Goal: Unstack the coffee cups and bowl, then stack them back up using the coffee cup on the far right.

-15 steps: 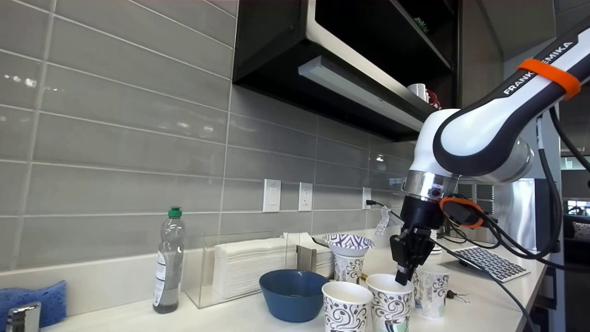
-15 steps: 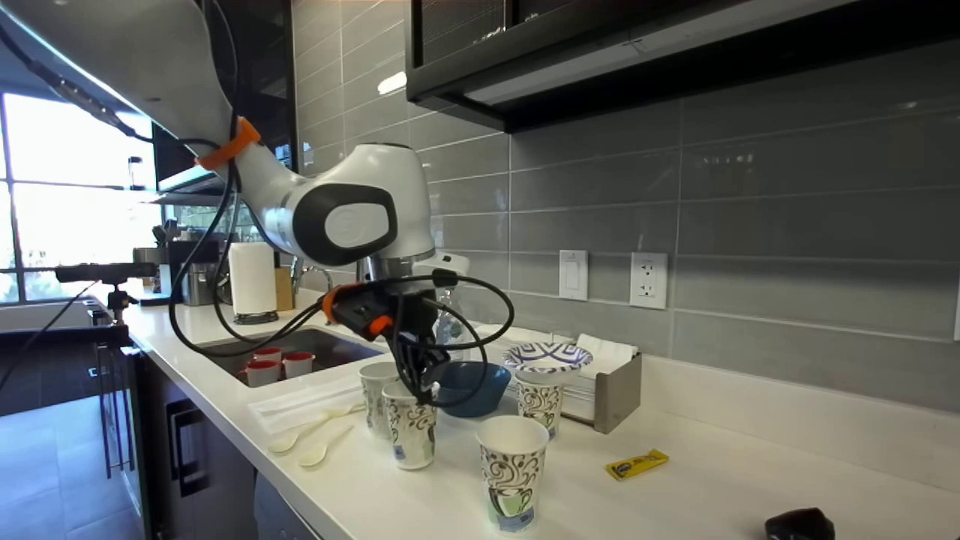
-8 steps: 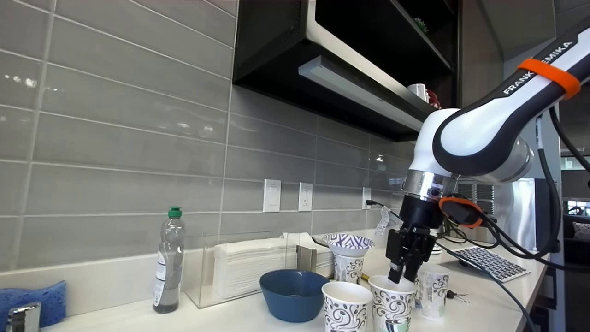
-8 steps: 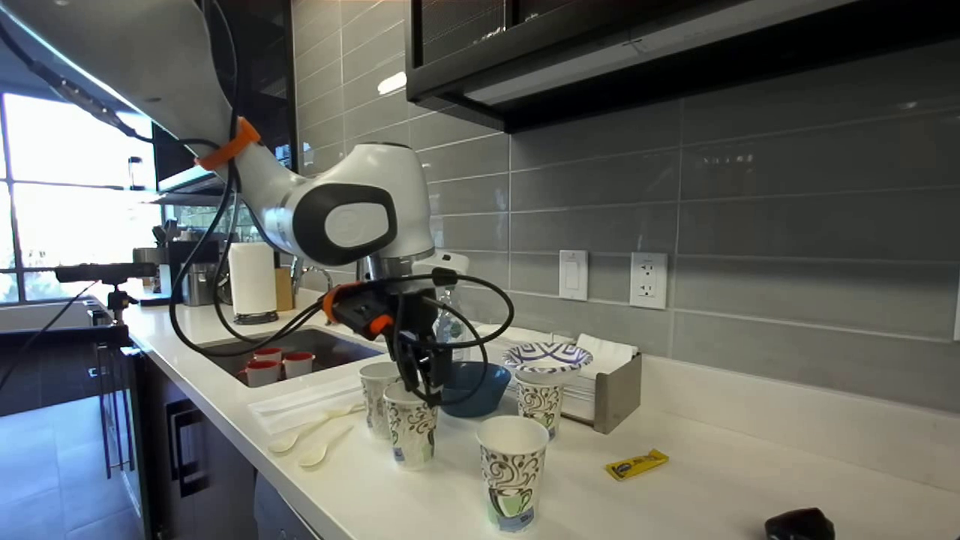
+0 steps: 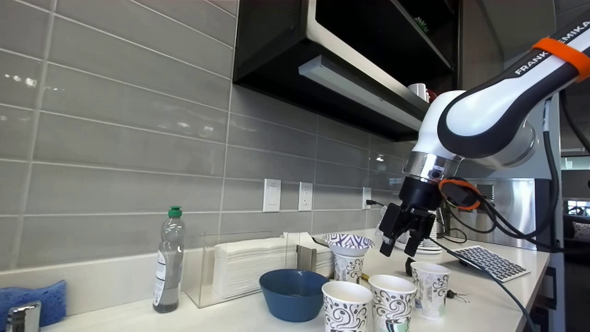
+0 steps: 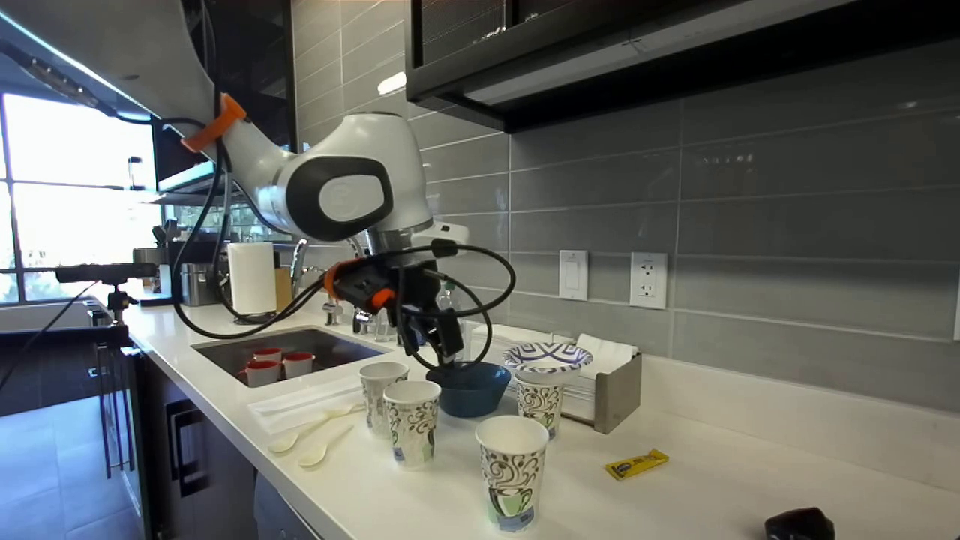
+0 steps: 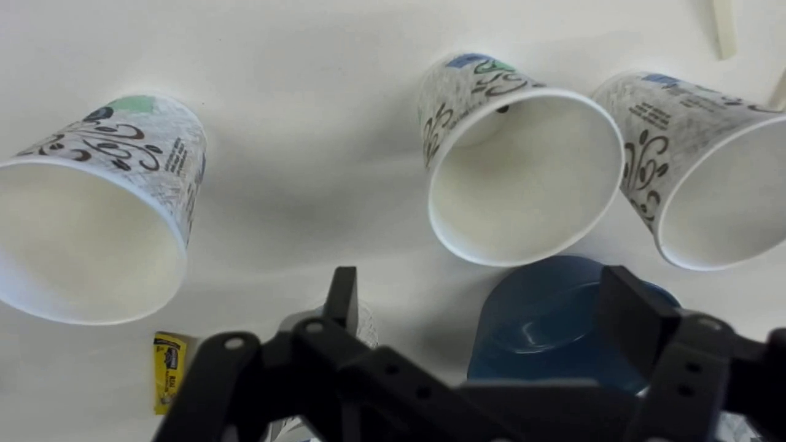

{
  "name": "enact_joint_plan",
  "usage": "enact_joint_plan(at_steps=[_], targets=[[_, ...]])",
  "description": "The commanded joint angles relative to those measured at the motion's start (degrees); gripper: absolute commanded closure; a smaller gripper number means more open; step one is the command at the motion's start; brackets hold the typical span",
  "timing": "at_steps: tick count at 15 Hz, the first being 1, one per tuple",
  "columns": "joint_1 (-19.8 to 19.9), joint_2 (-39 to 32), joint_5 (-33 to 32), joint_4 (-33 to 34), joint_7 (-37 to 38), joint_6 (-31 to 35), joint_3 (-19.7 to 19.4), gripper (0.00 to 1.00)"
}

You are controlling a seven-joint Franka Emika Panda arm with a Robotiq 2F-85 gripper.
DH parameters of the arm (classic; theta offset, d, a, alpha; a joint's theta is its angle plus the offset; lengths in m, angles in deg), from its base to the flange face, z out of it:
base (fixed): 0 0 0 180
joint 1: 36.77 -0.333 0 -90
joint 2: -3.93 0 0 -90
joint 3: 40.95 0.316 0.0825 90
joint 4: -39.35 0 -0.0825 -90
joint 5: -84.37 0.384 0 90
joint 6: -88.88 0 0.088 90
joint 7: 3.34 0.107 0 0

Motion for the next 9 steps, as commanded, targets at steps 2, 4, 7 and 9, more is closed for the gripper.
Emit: enact_joint_plan(at_steps=[2, 4, 7, 9], targets=[[-0.05, -0.31, -0.09, 0.05, 0.07, -0.17, -0.06, 0.0], [1.18, -0.8, -0.91, 0.72, 2.22, 0.67, 0.21, 0.0], [4.31, -2.31, -3.59, 2.53, 5.82, 5.46, 0.31, 0.0], [5.98, -4.15, -4.49, 5.09, 8.12, 5.27, 0.58, 0.0]])
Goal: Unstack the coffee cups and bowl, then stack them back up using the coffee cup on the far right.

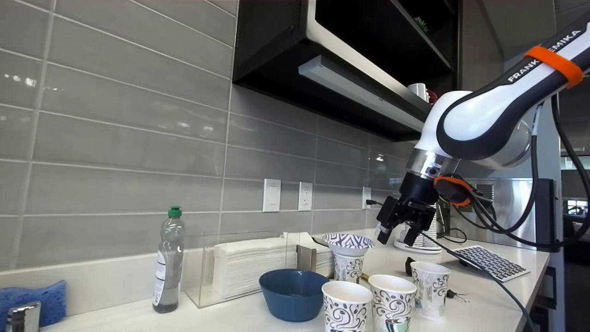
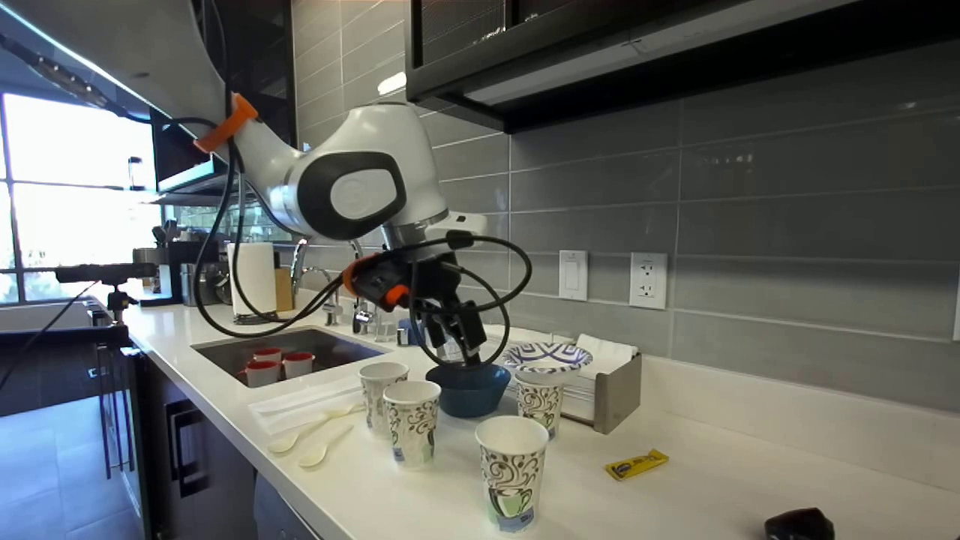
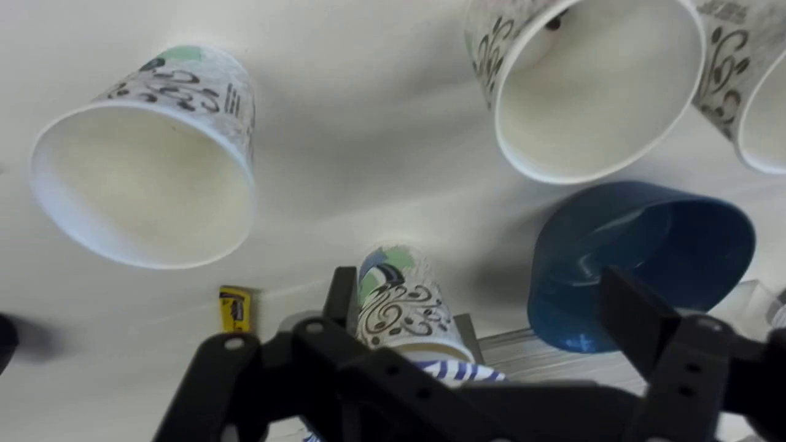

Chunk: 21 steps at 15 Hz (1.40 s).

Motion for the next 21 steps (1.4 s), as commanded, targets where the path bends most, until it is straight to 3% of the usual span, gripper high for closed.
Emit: enact_joint_plan(at_steps=[1, 5, 11, 21], targets=[[3.29, -4.02, -3.32, 5.11, 5.68, 0.61, 1.02, 0.0], [5.0, -9.49, -7.33, 11.17, 11.83, -0.36, 2.03, 0.0], [4.13, -18.01, -12.24, 19.18, 18.99, -1.9, 0.83, 0.0], [1.97, -26.62, -12.2, 28.63, 20.94, -5.92, -3.07, 0.0]])
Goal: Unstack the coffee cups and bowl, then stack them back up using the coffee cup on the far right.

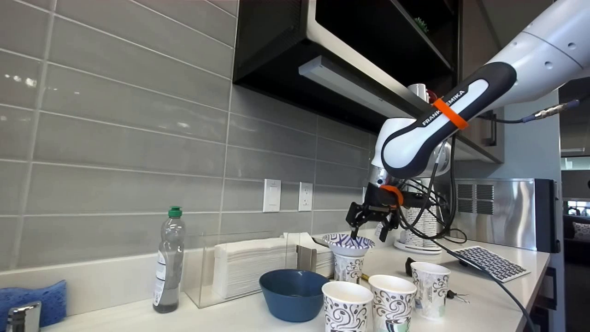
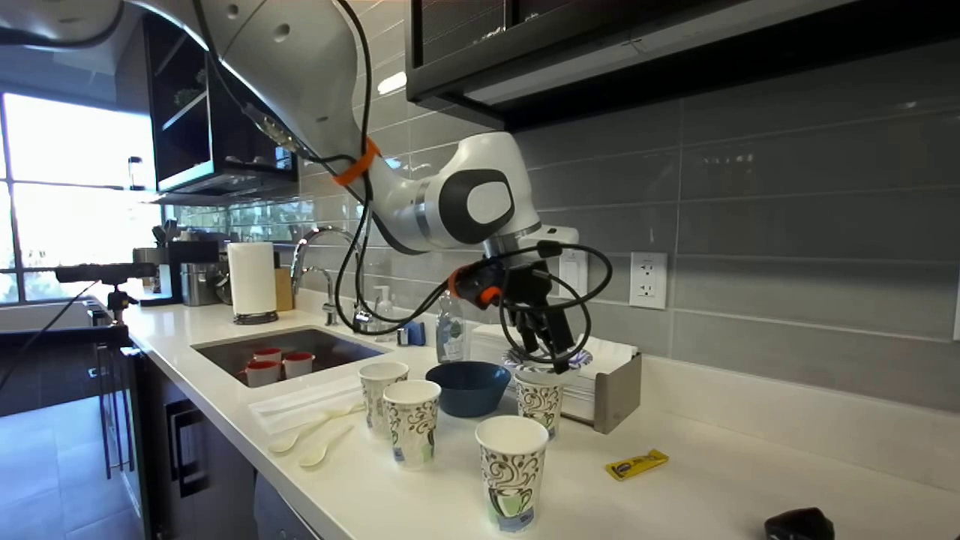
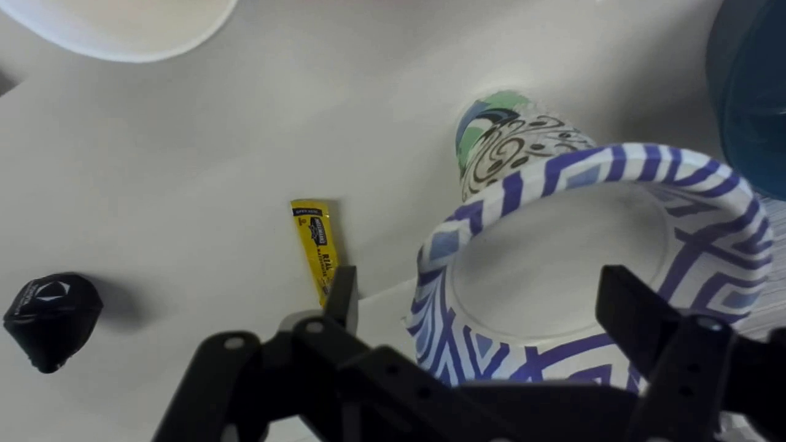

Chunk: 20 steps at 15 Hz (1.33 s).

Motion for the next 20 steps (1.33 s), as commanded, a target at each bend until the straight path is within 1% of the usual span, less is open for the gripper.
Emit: enact_joint_plan(at_steps=[1, 2, 3, 4, 6, 7, 8, 12, 14, 20], targets=[[-1.65, -3.27, -0.82, 4.44, 1.75, -2.77, -1.68, 0.08], [-1.86, -3.7, -0.78, 4.99, 1.69, -3.1, -1.87, 0.26], [-2.05, -4.12, -0.81, 5.5, 1.72, -3.37, -2.02, 0.32], [-2.22, -4.57, -0.78, 6.04, 1.72, -3.51, -2.21, 0.41], [-2.67, -5.15, -1.05, 6.74, 1.92, -3.58, -2.63, 0.56], [-2.78, -5.4, -1.08, 7.09, 1.95, -3.56, -2.82, 0.62], [-2.88, -5.63, -1.09, 7.38, 1.95, -3.55, -3.05, 0.7], [-3.01, -5.86, -0.86, 8.03, 1.93, -3.6, -3.84, 0.97], [-2.89, -5.75, -0.43, 8.21, 1.66, -3.55, -4.1, 1.0], [-1.61, -3.87, 4.52, 7.77, -1.29, -2.31, -4.05, 1.0]])
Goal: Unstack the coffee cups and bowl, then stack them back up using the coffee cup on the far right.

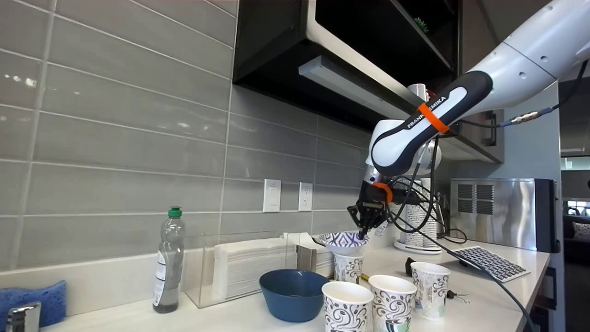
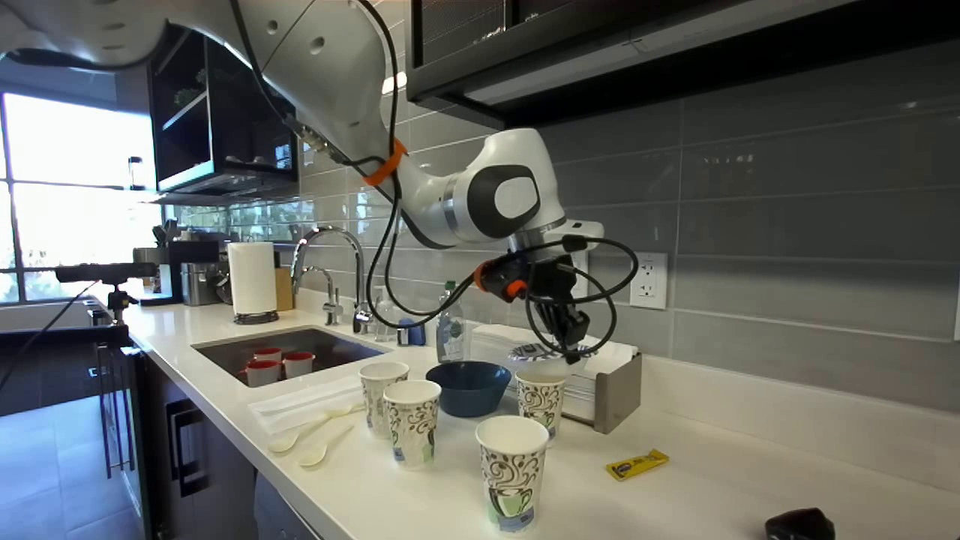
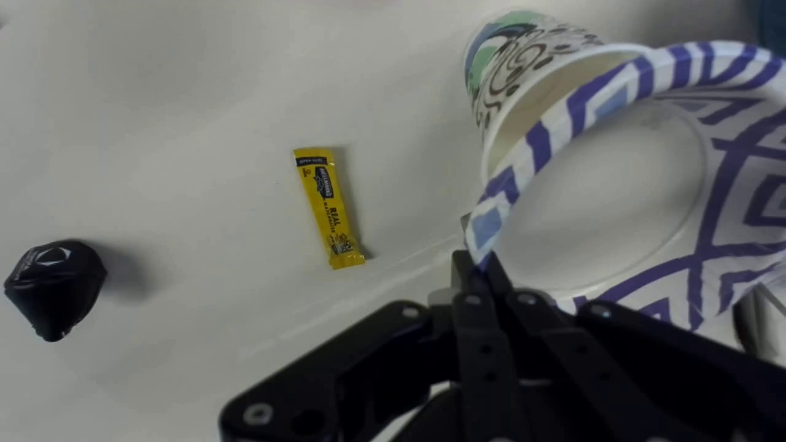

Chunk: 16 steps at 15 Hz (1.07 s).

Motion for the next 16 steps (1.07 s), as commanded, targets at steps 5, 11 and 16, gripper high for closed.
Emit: enact_joint_plan(at_steps=[5, 11, 16], targets=[[2.74, 3.83, 10.24, -1.52, -4.45, 1.37, -2.15, 1.0], [4.58, 3.55, 12.64, -0.46, -5.67, 1.13, -4.06, 0.98], [5.04, 3.92, 13.29, -1.24, -6.24, 1.64, -4.38, 0.98]])
